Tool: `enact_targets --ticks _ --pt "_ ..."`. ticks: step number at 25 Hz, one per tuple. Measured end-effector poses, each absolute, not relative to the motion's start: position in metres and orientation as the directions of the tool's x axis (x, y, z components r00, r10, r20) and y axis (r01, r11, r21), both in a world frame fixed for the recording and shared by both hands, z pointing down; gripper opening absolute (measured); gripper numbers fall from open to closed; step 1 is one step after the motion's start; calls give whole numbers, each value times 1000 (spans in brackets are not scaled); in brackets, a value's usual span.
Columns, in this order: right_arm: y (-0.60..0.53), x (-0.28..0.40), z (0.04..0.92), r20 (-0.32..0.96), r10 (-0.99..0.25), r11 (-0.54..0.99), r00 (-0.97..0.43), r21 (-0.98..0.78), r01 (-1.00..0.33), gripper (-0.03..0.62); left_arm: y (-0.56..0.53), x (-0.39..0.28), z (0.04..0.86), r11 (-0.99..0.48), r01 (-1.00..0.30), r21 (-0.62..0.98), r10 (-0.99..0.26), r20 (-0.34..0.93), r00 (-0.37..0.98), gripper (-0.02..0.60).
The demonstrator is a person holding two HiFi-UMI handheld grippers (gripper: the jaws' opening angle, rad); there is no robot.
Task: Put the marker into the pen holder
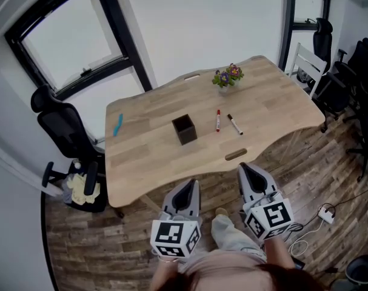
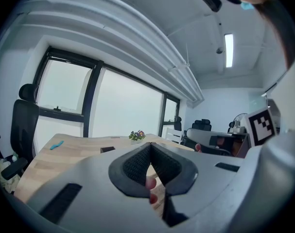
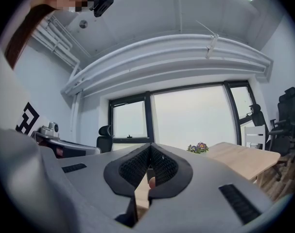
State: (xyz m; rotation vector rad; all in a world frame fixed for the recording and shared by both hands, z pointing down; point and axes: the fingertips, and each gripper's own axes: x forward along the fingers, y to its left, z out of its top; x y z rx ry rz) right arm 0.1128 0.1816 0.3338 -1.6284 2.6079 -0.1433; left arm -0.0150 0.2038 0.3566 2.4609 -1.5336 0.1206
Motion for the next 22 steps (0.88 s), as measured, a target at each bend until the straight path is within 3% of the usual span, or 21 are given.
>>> enact_targets --ticks 22 --pt "27 151 362 89 -887 453 -454 -32 -891 -5 58 13 376 -385 -903 188 -881 217 421 0"
